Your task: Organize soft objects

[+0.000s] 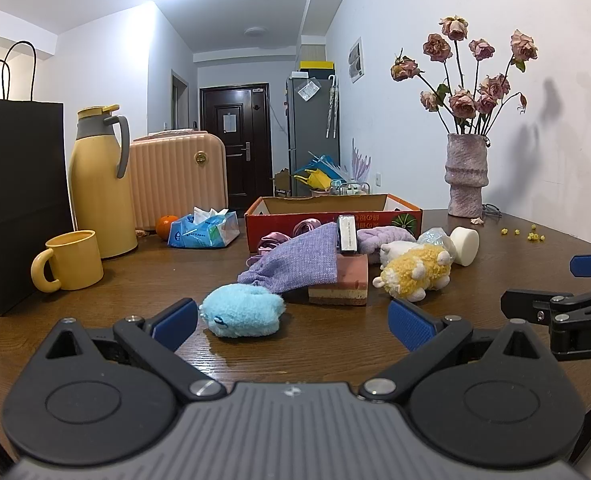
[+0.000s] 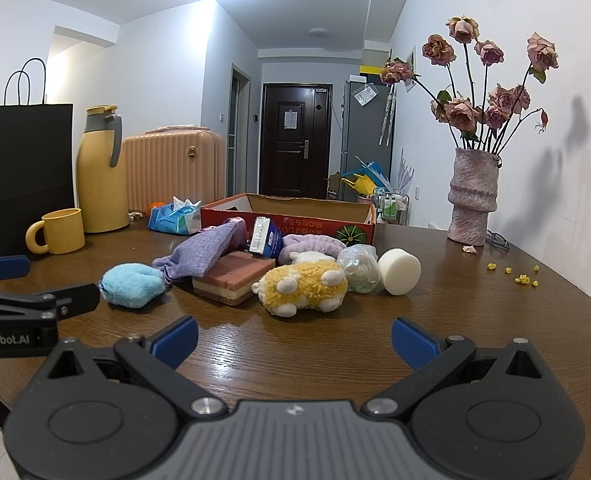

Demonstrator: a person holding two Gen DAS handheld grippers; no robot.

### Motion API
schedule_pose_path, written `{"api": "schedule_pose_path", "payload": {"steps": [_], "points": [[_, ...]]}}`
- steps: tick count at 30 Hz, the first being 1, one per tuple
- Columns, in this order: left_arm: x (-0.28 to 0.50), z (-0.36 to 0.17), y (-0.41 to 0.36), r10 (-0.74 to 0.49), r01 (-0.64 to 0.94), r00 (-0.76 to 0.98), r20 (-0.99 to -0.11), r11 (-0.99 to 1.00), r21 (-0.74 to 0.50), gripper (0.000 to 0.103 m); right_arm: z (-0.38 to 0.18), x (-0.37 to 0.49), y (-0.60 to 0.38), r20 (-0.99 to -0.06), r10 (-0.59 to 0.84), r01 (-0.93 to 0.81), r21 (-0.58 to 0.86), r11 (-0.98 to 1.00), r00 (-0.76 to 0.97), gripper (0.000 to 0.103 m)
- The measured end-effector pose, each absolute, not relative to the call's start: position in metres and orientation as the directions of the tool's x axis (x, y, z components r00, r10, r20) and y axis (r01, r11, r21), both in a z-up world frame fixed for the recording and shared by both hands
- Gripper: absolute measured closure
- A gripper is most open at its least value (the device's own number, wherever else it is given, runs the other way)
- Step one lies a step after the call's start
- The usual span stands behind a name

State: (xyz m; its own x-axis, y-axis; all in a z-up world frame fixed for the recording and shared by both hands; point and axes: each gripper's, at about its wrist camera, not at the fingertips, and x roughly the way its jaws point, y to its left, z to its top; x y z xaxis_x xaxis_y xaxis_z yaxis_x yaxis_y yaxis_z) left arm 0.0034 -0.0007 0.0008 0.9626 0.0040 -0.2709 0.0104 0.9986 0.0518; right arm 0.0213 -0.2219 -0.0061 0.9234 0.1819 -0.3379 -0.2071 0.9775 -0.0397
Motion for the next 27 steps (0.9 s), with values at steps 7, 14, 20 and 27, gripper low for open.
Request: {"api": "schedule_pose_path", "payload": {"steps": [7,14,20,27], "points": [[0.0035,0.0009,-0.0005,0.004,0.01,0.962,-0.272,0.999,0.051,0.0,-0.0062,0.0216,-0.2218,-0.338,0.182,-0.207,-0.04,0.977,0.923,0.0],[0.0033,0.0006,-0.0003,0.004,0.011,0.963,-0.27,0.999,0.051,0.0,-0.0057,0.0215,-0.2223,-0.339,0.182,-0.207,-0.04,0.977,0.923,0.0],[0.0033,0.0006,-0.0001,0.003,0.011,0.963,-0.27,0.999,0.05,0.0,-0.0041,0.0213,-0.2237,-0.343,0.186,-0.211,-0.036,0.977,0.921,0.0],[0.0038,-0.0014,0.0008,0.006,0.009,0.963,-0.269,0.999,0.053,0.0,-0.0106,0.0271,-0.2186,-0.351,0.186,-0.212,-0.038,0.977,0.918,0.0]]}}
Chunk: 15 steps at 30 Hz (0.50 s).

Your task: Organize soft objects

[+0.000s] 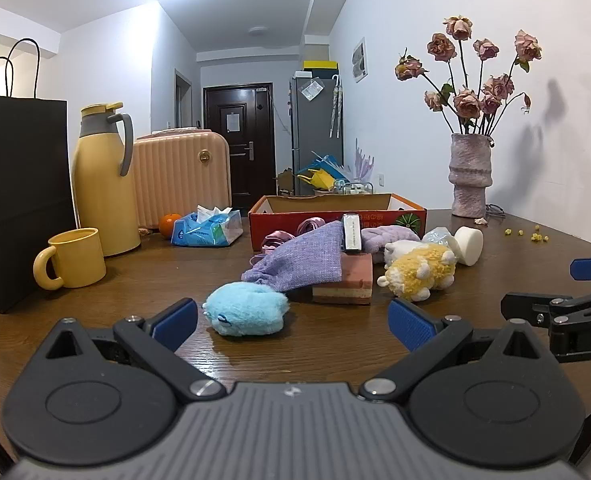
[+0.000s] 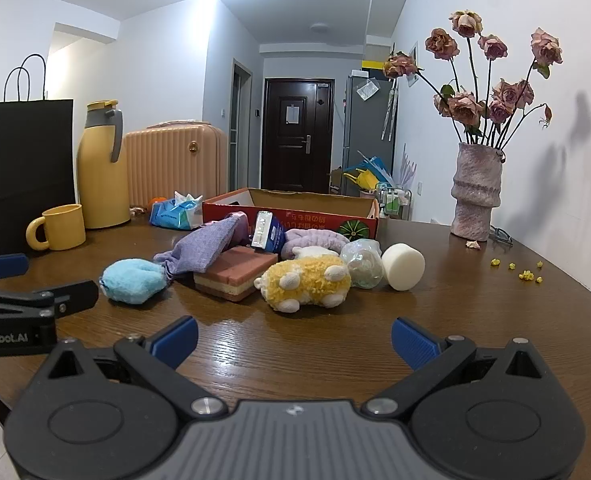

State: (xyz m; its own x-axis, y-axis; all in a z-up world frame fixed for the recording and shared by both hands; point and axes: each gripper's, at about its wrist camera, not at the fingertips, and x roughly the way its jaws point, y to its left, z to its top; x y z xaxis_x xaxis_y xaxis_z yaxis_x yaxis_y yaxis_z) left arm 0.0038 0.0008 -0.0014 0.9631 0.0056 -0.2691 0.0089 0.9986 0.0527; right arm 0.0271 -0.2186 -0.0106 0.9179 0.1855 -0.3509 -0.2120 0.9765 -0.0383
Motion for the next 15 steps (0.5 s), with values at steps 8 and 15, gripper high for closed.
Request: {"api": "schedule_pose_path", "payload": {"steps": [8,15], "points": [[0.006,-0.003,0.003,0.008,0.004,0.963,-0.271,0.999,0.046,0.0,-0.009,0.032,-0.219,-0.357,0.181,-0.21,-0.044,0.977,0.916,0.0],[0.019,-0.004,0.004,0.004,0.008,0.96,-0.281,0.999,0.042,0.0,-0.009,0.047,-0.221,-0.373,0.166,-0.2,-0.053,0.978,0.913,0.0]]}}
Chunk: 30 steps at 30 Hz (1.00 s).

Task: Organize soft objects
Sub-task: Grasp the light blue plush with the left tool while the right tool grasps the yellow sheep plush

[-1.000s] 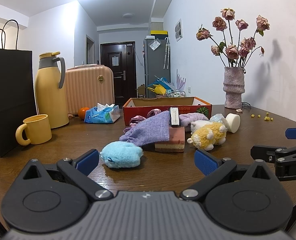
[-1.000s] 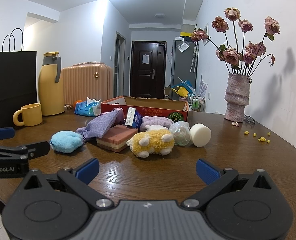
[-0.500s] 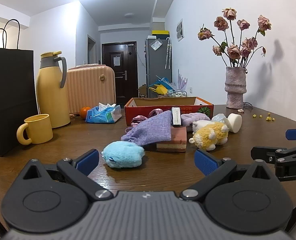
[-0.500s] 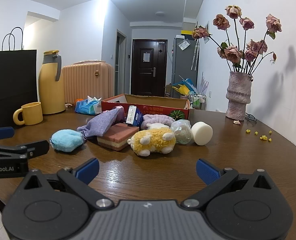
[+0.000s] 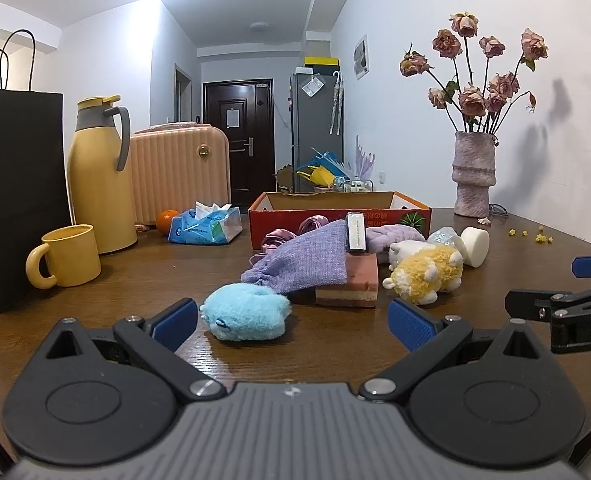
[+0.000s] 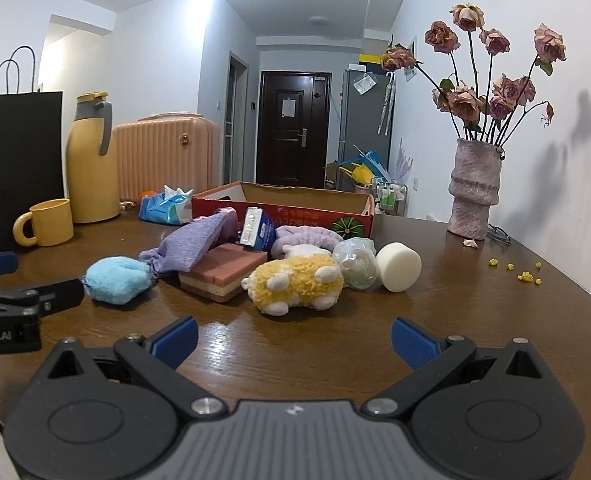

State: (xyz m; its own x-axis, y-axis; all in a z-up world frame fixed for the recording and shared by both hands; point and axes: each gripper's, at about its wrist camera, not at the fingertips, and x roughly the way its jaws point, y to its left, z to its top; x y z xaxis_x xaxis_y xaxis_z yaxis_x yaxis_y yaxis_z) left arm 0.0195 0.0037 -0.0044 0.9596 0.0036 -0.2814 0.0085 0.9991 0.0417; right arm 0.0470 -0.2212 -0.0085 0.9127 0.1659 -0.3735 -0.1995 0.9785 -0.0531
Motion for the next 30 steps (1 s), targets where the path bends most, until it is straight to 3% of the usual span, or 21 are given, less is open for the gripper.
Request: {"api": "schedule_pose_path", "payload": {"steps": [30], "points": [[0.102,-0.01,0.022,0.087,-0.078,0.923,-0.374,0.996,0.038,0.0,-0.013,0.175,-0.206,-0.493,0.18,-0.277,-0.132,0.952,0.851,0.0]]}}
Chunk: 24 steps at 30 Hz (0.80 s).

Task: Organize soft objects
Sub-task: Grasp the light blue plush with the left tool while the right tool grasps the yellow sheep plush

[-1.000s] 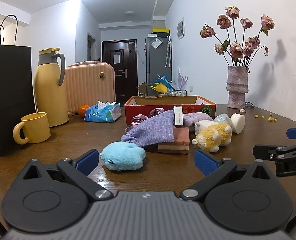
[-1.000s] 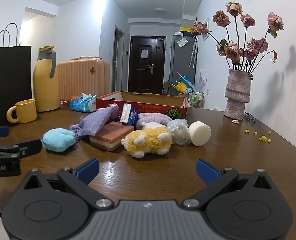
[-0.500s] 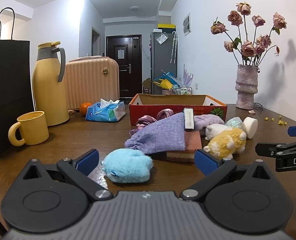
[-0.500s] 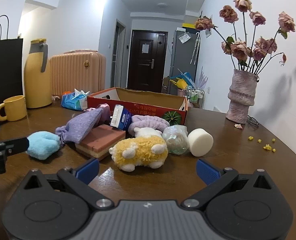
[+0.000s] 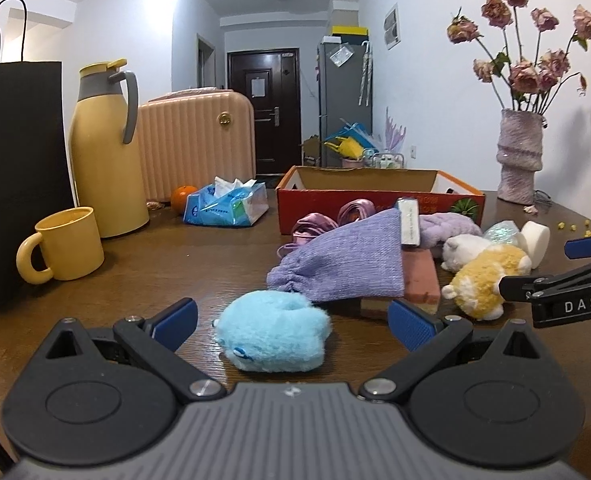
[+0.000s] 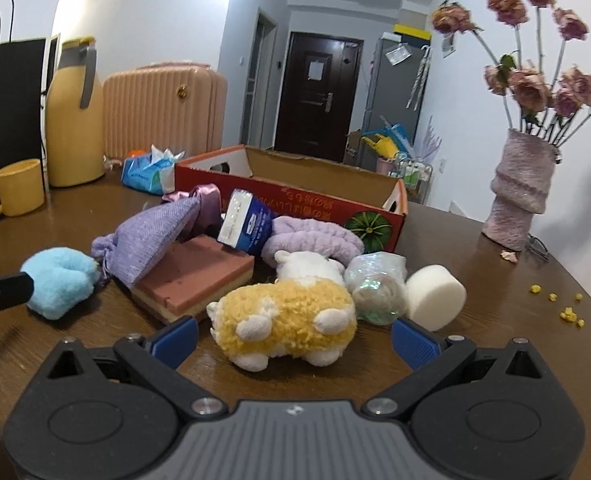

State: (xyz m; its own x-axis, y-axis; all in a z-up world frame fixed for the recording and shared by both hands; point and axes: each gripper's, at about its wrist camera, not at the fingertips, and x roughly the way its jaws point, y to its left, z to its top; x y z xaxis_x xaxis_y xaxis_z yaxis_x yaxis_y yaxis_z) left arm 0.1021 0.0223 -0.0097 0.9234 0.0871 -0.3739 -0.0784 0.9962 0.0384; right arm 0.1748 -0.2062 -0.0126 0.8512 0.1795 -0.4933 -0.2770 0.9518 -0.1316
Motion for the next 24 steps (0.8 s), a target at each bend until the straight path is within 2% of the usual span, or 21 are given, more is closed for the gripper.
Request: {"api": "schedule_pose_path", "payload": {"steps": [14,24], "points": [[0.124,-0.01,0.022,0.12,-0.111,0.904,-0.41,0.993,0.047,0.0,-0.032,0.223,-0.188,-0.573,0.196,-0.348,-0.167,0.922,0.796,0.0],[0.132,-0.011,0.016,0.134,-0.119,0.896,-0.424,0.991,0.06,0.0,-0.037,0.241,-0.199,-0.595,0.226,-0.335,-0.078,0.939,0.771,0.0]]}}
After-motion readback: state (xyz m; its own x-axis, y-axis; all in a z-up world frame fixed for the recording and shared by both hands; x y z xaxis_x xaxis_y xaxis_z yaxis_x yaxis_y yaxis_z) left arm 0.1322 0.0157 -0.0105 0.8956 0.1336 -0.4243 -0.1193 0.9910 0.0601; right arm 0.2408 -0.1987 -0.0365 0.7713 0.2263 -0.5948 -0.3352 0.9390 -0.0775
